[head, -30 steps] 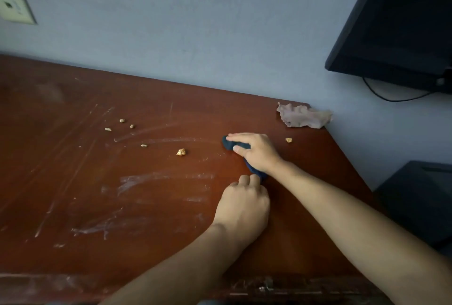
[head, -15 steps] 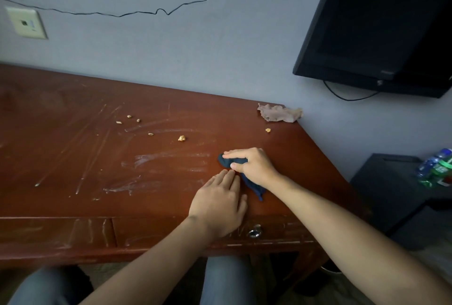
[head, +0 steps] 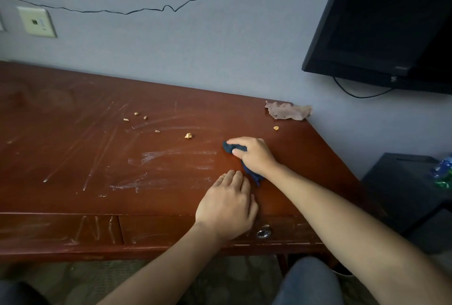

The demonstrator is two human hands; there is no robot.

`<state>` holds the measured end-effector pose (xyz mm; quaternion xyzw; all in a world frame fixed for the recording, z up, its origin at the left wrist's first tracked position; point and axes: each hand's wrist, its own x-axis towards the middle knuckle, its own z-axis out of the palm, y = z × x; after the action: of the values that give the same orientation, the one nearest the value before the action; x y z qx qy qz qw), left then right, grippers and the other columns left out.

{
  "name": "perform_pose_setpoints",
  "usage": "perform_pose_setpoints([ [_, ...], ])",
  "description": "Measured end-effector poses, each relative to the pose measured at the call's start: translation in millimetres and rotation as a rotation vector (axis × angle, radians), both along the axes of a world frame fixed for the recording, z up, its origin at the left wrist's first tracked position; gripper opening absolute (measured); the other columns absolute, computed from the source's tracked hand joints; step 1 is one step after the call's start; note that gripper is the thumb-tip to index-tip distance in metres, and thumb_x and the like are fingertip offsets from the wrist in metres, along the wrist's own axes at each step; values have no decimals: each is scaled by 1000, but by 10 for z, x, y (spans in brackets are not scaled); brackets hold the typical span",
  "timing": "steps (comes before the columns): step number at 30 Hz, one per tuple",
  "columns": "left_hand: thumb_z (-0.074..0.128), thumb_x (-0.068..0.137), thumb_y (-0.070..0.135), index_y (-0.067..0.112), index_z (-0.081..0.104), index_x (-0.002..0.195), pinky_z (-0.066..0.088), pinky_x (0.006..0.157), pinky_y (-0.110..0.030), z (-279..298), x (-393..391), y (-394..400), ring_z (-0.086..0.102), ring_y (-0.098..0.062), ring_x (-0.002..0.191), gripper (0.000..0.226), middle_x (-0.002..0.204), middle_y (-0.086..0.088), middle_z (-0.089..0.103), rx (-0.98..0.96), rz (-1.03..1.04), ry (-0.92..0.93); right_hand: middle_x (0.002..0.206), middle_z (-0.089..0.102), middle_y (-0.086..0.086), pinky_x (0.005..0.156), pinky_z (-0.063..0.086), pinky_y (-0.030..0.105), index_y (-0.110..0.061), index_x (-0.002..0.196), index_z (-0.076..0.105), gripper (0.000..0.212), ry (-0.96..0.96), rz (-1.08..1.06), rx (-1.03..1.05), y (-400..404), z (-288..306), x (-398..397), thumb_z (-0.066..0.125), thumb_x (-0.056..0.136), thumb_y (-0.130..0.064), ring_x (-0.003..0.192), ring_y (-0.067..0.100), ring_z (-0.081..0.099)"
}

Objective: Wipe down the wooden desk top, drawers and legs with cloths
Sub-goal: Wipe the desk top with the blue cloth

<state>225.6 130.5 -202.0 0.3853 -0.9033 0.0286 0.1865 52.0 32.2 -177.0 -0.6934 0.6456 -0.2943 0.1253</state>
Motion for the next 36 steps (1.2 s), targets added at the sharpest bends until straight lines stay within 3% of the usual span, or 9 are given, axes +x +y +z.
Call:
perform_pose_setpoints([
  [5,38,99,43,5,64,135,46,112,-43,-19,-41,-15,59,-34,131,59,139,-18,64,-19,16,-4,128,66,7,89,44,27,-20,127,65,28,38,-67,-15,-482,1,23,65,99,-18,116,25,61],
  [9,43,97,43,6,66,133,48,109,-42,-18,-51,-9,62,-33,128,56,135,-16,66,-38,27,-11,131,65,9,94,34,21,-11,125,71,27,71,-48,-61,-784,-12,21,65,99,-13,122,26,58],
  [17,47,95,46,10,68,132,49,107,-38,-31,-6,-66,62,-29,128,55,136,-12,66,-41,34,27,137,65,4,98,38,23,-16,132,69,32,17,-86,-38,-1132,29,56,63,101,-18,128,25,58],
  [21,47,96,47,12,68,131,50,106,-38,-23,34,-83,62,-28,128,55,136,-11,66,-41,17,46,140,63,2,102,40,27,-20,134,68,34,39,-76,-9,-975,22,91,64,101,-21,131,23,56],
  [28,48,93,44,8,70,129,51,108,-40,-30,-6,-68,63,-30,128,56,135,-15,67,-26,27,35,131,69,-7,100,36,7,-22,125,74,33,-3,31,6,-307,-18,147,73,93,-15,122,7,61],
  [32,49,92,43,5,70,130,51,109,-42,-74,-19,-77,62,-32,129,57,135,-17,67,-27,23,38,125,71,-10,104,43,13,-23,119,77,32,-35,84,-12,-51,-49,68,75,90,-9,116,0,63],
  [36,50,91,44,4,70,129,52,107,-43,-91,-30,-79,63,-32,128,59,134,-18,67,-40,32,38,126,71,-5,102,43,15,-19,122,76,32,9,33,-34,-376,-57,33,74,91,-11,117,7,63],
])
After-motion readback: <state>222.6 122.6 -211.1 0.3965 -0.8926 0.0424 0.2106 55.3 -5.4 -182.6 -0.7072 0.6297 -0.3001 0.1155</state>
